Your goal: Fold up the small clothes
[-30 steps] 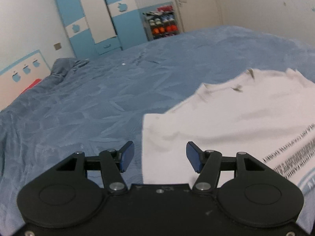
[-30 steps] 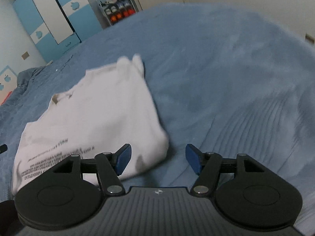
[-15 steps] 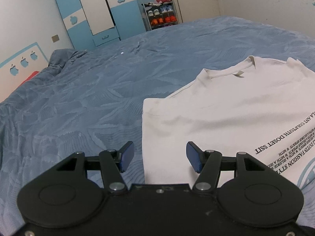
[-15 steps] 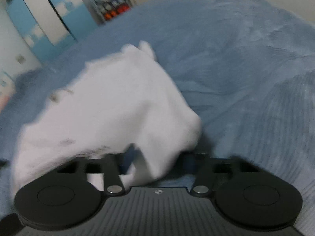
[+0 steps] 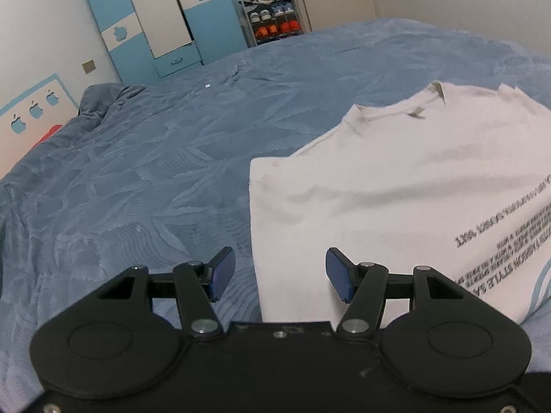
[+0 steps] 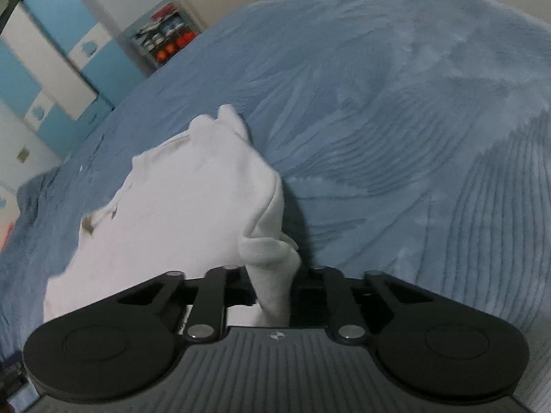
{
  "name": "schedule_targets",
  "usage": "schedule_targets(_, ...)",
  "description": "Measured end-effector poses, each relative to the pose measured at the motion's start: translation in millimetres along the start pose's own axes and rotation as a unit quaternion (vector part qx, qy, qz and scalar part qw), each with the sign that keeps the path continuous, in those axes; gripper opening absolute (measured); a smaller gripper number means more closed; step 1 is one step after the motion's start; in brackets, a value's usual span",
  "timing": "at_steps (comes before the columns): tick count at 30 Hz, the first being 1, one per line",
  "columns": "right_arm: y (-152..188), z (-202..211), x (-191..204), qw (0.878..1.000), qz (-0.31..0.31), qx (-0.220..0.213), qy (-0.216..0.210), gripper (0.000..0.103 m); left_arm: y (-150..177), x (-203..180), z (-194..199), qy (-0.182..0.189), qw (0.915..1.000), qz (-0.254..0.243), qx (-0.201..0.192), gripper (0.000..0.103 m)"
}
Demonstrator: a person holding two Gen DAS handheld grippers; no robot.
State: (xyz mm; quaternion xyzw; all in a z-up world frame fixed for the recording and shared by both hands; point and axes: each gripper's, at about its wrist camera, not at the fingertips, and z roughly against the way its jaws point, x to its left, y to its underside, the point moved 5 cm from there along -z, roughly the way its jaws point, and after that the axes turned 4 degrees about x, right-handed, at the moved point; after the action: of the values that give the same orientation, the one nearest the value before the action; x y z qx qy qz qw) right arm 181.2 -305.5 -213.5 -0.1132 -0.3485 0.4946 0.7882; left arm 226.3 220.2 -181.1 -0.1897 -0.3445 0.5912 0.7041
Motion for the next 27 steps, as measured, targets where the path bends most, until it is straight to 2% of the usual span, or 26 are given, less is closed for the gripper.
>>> schedule_targets(3, 4.4, 15.1, 18.0, 0.997, 0.066, -0.031, 0.02, 0.012, 2.9, 0.5, -4.4, -0.009, 0.9999, -0.004, 0.007, 0.06)
schedule_targets(8, -1.0, 33.2, 58.4, 0.987, 0.152, -0.06, 0.001, 0.012, 5.0, 10.5, -13.9, -0.012, 0.9991, 0.034, 0.023, 0.06)
schedule_targets(13, -9.6, 39.5, 110.6, 0.981, 0.182, -0.049, -0.045, 0.012, -1.3, 18.2, -28.1, -0.001, 0.9977, 0.06, 0.031, 0.06)
schedule_targets(19, 1.6, 30.8, 205.1, 0.966, 0.244, -0.025, -0.086, 0.011, -10.9, 29.3, -29.6, 0.009, 0.9977, 0.065, 0.015, 0.06)
schedule_targets(22, 8.4, 24.7, 253.8, 0.954, 0.285, -0.013, -0.097, 0.011, -14.1, 37.7, -32.0, 0.005, 0.9974, 0.072, 0.005, 0.06)
schedule_targets(27, 22.4, 31.7, 327.9, 0.94, 0.305, 0.02, -0.151, 0.01, -11.5, 58.2, -40.5, 0.015, 0.9947, 0.101, 0.012, 0.06)
